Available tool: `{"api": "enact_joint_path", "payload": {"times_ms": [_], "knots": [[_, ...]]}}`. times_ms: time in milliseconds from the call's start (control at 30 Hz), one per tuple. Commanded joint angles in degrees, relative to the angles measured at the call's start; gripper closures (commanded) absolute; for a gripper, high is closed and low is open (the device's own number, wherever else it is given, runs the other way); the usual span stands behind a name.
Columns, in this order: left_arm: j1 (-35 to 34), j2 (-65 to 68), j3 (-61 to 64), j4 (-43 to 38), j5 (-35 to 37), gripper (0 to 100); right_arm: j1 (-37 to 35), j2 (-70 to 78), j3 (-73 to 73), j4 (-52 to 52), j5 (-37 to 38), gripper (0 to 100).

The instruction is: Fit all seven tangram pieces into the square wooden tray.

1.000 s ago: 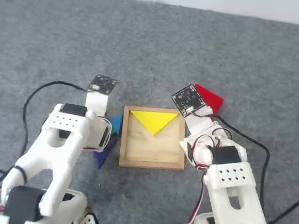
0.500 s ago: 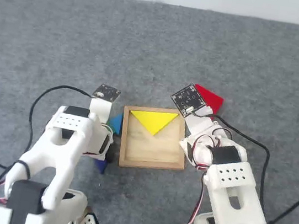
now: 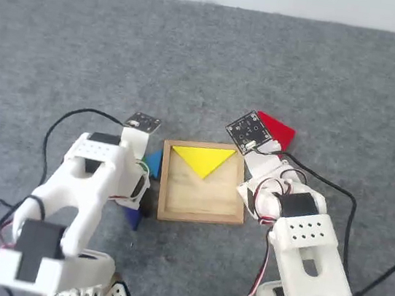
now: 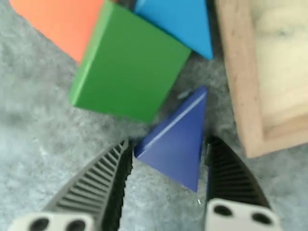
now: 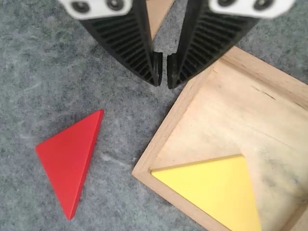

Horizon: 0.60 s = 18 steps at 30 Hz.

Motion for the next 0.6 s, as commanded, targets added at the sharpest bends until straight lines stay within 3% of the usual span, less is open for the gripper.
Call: {"api": "enact_joint_path", "payload": {"times_ms": [0, 333, 567], "knots": [[0.18, 5.98, -2.07, -0.09, -0.44, 81, 0.75, -2.51, -0.44, -0.84, -0.35, 96.1], [4.13, -4.75, 5.49, -3.6, 1.58, 82, 0.84, -2.68, -0.44, -0.66, -0.35, 96.1], [4.22, -4.84, 5.49, -3.6, 1.49, 86, 0.84, -2.59, -0.44, -0.84, -0.35, 96.1]]}}
